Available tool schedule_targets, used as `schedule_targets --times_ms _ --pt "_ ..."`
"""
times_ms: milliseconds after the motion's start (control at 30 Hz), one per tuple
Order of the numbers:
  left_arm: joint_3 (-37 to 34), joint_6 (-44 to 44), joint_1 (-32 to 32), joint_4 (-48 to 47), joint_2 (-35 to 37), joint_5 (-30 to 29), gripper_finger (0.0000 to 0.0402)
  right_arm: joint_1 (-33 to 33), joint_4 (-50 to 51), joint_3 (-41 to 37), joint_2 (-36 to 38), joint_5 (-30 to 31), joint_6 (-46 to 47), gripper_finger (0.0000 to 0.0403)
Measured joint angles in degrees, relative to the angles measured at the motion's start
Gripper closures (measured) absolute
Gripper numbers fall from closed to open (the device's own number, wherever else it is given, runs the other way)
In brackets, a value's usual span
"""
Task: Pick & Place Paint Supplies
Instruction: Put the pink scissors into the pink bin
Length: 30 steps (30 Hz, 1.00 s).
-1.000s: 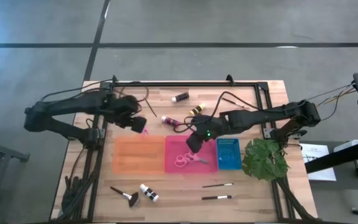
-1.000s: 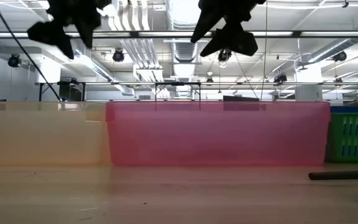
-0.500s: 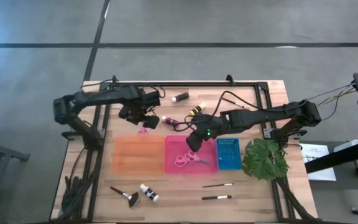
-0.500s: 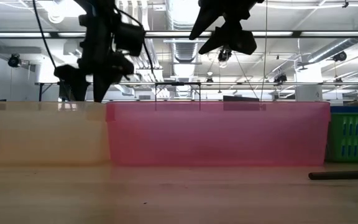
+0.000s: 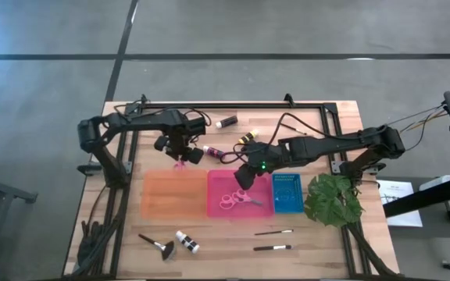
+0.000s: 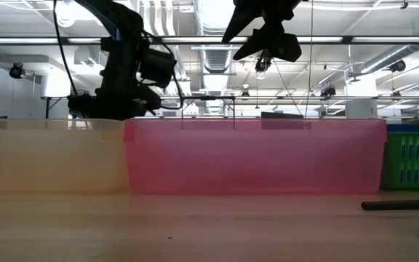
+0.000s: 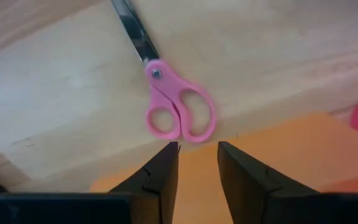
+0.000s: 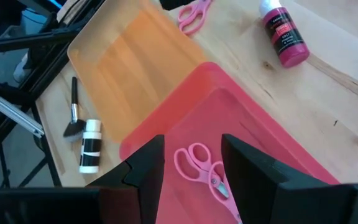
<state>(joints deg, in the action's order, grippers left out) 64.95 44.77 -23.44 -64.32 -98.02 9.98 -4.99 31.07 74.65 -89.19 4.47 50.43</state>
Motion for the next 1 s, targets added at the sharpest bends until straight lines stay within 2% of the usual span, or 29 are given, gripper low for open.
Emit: schedule_targets --times_ms 433,1000 --pt "-8.6 0.9 -0.8 8.6 0.0 2.7 0.0285 0.0 0.1 0.0 0.3 -0.2 1.6 0.0246" --pt "-10.3 0.6 -1.1 12.9 0.0 3.4 0.0285 0.0 0.2 0.0 0.3 0.5 2.5 0.0246"
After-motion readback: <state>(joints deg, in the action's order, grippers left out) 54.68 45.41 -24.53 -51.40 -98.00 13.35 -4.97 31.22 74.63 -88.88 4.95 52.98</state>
